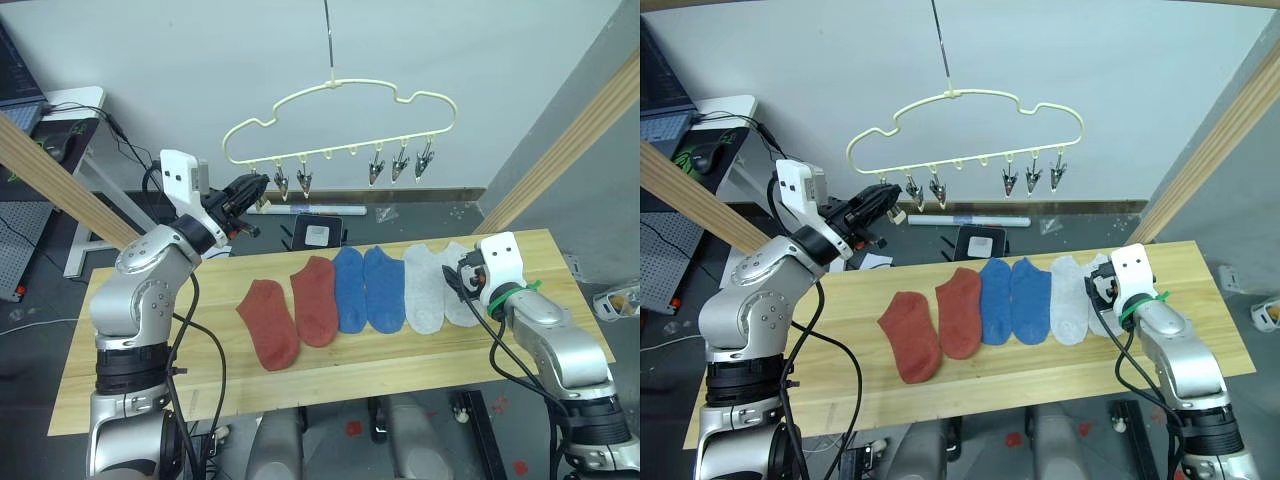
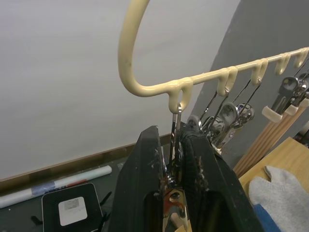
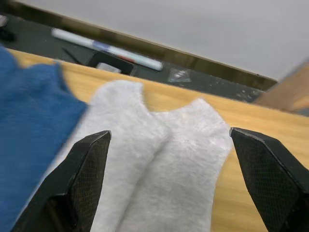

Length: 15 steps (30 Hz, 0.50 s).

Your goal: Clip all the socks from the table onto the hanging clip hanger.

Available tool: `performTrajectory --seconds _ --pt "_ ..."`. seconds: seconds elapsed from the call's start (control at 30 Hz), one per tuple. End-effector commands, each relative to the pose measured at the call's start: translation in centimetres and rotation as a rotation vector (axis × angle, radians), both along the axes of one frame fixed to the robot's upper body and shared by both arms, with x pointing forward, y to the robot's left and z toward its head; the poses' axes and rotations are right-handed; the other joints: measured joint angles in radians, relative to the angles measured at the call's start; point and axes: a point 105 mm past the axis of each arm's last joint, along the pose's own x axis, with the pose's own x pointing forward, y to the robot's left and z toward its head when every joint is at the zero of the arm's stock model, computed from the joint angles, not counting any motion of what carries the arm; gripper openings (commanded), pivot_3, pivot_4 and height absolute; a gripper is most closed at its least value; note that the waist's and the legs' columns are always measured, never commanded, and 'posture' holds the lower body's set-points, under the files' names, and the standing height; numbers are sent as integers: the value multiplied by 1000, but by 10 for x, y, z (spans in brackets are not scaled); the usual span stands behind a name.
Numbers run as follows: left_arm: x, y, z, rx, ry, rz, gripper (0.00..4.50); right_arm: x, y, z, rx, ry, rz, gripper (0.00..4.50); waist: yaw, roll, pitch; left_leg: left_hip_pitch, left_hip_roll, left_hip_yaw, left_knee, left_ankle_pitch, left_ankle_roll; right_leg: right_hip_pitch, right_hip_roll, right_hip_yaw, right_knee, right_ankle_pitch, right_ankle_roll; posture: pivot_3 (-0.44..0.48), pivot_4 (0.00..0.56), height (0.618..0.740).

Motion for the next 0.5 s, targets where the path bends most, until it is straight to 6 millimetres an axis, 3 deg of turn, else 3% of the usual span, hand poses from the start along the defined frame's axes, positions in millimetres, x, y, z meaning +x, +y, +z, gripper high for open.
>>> performTrajectory --seconds 0.03,0.33,0.5 --pt "-8 -2 8 5 -35 -9 246 11 -18 1 -15 -77 -92 4151 0 0 3 0 0 0 0 0 0 0 0 0 0 0 0 -133 383 740" --pt "-11 -1 8 14 -34 -9 244 32 -38 -25 11 -75 -157 4151 0 3 10 0 0 6 -1 0 0 -2 1 6 0 0 0 -120 384 740" --pt "-10 -2 10 15 -36 -12 244 37 -35 -38 52 -19 -125 4151 0 3 13 0 0 8 -1 0 0 -3 1 9 0 1 1 -121 380 740"
